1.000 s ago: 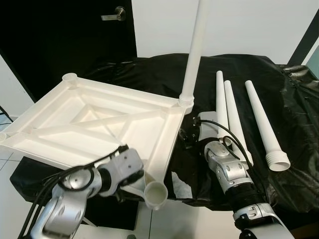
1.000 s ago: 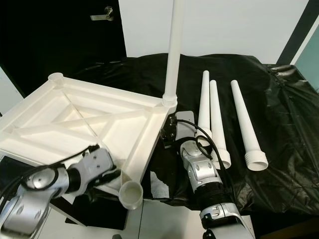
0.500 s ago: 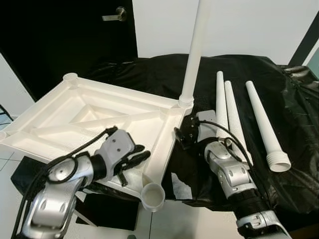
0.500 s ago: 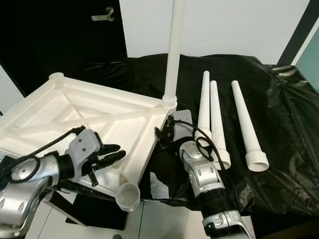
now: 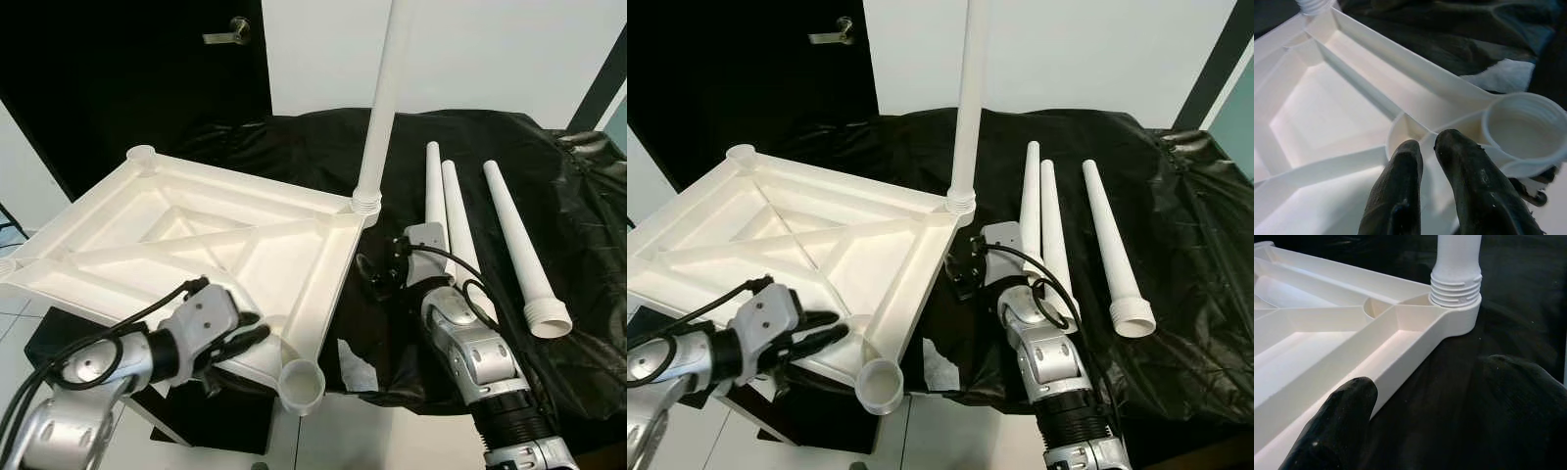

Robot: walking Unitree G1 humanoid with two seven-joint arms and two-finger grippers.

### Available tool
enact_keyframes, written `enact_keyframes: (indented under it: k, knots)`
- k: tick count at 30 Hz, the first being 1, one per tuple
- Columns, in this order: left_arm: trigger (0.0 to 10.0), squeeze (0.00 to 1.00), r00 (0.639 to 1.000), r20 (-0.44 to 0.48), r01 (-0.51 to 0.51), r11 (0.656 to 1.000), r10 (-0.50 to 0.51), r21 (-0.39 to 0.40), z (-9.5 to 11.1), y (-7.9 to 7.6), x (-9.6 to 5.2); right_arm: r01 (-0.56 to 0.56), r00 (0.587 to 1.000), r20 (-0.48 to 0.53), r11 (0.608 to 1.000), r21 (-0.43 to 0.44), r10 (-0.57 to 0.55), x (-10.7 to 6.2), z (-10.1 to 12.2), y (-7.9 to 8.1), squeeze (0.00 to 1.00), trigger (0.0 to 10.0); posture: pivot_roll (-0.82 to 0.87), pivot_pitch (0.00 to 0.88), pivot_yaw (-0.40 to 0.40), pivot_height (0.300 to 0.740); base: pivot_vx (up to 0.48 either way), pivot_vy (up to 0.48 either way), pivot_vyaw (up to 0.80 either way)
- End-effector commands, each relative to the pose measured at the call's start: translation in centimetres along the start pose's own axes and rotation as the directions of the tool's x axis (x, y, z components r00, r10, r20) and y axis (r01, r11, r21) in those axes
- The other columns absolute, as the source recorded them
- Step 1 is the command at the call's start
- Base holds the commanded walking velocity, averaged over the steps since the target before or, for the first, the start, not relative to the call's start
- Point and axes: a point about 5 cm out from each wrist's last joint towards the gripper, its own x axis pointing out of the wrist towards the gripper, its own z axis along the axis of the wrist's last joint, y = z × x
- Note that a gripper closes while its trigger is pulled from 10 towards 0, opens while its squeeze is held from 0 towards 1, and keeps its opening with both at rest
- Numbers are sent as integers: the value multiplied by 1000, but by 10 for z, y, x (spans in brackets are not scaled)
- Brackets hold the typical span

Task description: Building children table

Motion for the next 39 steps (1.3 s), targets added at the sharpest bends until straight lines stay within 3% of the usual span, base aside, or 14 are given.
enact_keyframes:
  k: [1, 2, 3, 4, 5, 8, 9, 10, 11, 12, 21, 25, 34, 39]
  knots:
    - [10000, 137, 999, -19, 45, 999, -45, 12, -3, -2, -2, 8, 1000, -10, 1000, 4, -8, -2, -1, -4, 0, 10000, 34, 0, 6, 740, 0, 0, 0]
    - [10000, 137, 999, -19, 45, 999, -45, 12, -3, -2, -2, 8, 1000, -10, 1000, 4, -8, -2, -1, -4, 0, 10000, 34, 0, 6, 740, 0, 0, 0]
    - [10000, 376, 998, -33, 55, 998, -54, 9, -5, -4, -4, 9, 1000, -9, 1000, 3, -9, -2, -1, -4, 0, 10000, 32, 0, 6, 740, 0, 0, 0]
    - [10000, 376, 998, -33, 55, 998, -54, 9, -5, -4, -4, 9, 1000, -9, 1000, 3, -9, -2, -1, -4, 0, 10000, 32, 0, 6, 740, 0, 0, 0]
    - [10000, 1000, 997, -42, 68, 998, -68, 8, -7, -5, -6, 12, 1000, -10, 1000, 0, -12, -3, -1, -5, 0, 10000, 34, 0, 5, 740, 0, 0, 0]
    - [10000, 1000, 994, -84, 76, 997, -74, 17, -13, -8, -10, 13, 1000, -12, 1000, -5, -13, -3, -1, -7, 0, 10000, 37, 0, 0, 740, 0, 0, 0]
    - [10000, 941, 991, -110, 75, 997, -72, 22, -15, -9, -11, 11, 1000, -12, 1000, -6, -11, -3, -1, -7, 0, 10000, 38, 0, -1, 740, 0, 0, 0]
    - [10000, 545, 989, -127, 81, 996, -77, 28, -18, -11, -12, 7, 1000, -12, 1000, -11, -8, -3, 0, -7, 0, 10000, 40, 0, -2, 740, 0, 0, 0]
    - [10000, 545, 989, -127, 81, 996, -77, 28, -18, -11, -12, 7, 1000, -12, 1000, -11, -8, -3, 0, -7, 0, 10000, 40, 0, -2, 740, 0, 0, 0]
    - [10000, 0, 984, -156, 93, 996, -90, 13, -22, -13, -14, 7, 1000, -14, 1000, -13, -7, -3, 0, -7, 0, 10000, 41, 0, -5, 740, 0, 0, 0]
    - [10000, 0, 968, -245, 71, 997, -64, 20, -36, -13, -5, -3, 1000, -6, 1000, -21, 2, 0, 4, -6, 0, 10000, 35, 0, -11, 740, 0, 0, 0]
    - [10000, 0, 971, -234, 51, 999, -46, 13, -36, -12, 1, -3, 1000, -5, 1000, -23, 3, 0, 4, -6, 0, 10000, 31, 0, -9, 740, 0, 0, 0]
    - [10000, 0, 970, -244, -12, 995, -13, -101, -40, -7, 23, 0, 1000, 2, 1000, -21, 0, -1, 6, -3, 0, 10000, 3, 0, 8, 740, 0, 0, 0]
    - [10000, 0, 965, -263, -18, 994, -11, -109, -42, -6, 29, 6, 1000, 5, 1000, -23, -6, -1, 6, -4, 0, 10000, 1, 0, 11, 740, 0, 0, 0]
